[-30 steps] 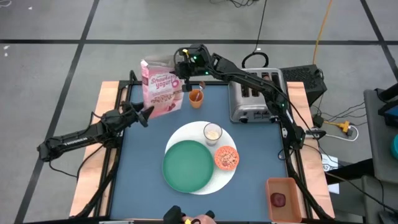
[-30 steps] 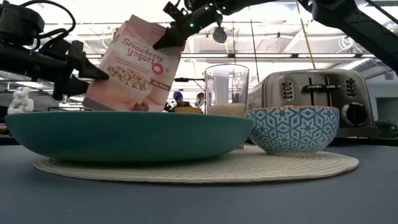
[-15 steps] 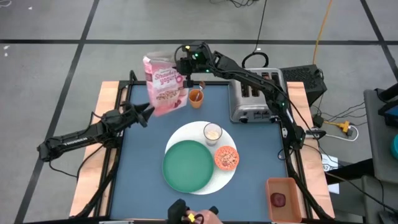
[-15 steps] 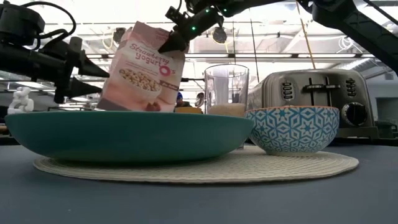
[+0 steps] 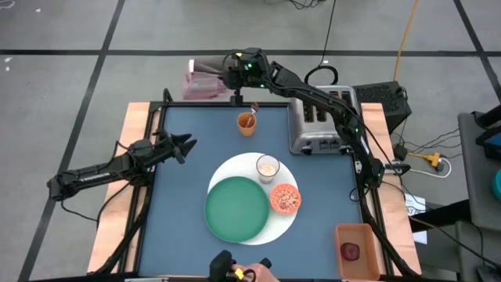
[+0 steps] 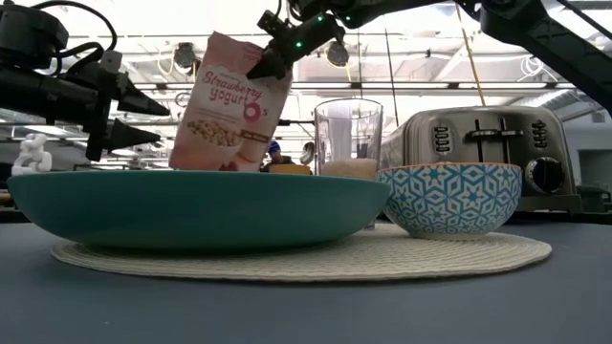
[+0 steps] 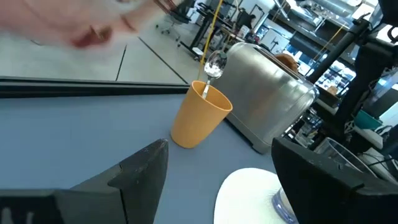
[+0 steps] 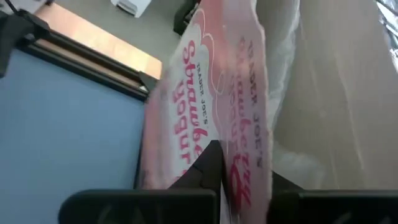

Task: Arrange a breakfast setting
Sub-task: Pour the cereal into the orange bowl

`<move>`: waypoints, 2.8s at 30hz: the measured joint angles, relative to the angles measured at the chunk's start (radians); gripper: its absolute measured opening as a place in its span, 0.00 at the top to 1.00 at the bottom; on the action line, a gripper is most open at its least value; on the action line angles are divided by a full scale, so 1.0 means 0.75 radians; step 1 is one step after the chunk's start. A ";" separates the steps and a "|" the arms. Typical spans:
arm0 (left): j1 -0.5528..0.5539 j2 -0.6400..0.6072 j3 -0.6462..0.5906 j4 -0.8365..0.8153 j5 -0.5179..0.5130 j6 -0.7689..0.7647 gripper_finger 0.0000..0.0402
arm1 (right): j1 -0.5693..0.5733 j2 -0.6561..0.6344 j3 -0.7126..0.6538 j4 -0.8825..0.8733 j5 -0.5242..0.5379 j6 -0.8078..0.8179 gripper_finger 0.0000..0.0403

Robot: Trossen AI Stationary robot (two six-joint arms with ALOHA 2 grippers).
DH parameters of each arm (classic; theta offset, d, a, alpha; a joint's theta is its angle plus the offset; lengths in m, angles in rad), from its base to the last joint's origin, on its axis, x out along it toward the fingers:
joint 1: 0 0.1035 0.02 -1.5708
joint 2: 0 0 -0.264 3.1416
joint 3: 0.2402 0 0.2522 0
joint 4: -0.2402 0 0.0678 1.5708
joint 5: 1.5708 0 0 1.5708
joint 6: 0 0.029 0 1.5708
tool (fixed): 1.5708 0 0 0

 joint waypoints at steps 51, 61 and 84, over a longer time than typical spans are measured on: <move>-0.001 0.002 -0.001 0.000 -0.006 0.032 0.29 | 0.043 0.125 0.003 0.054 -0.160 0.067 0.98; -0.001 0.002 -0.001 0.000 -0.006 0.034 0.29 | 0.043 0.127 0.003 0.060 -0.160 0.061 0.98; -0.001 0.002 -0.001 -0.001 -0.006 0.032 0.29 | 0.043 0.129 0.002 0.105 -0.161 0.061 0.72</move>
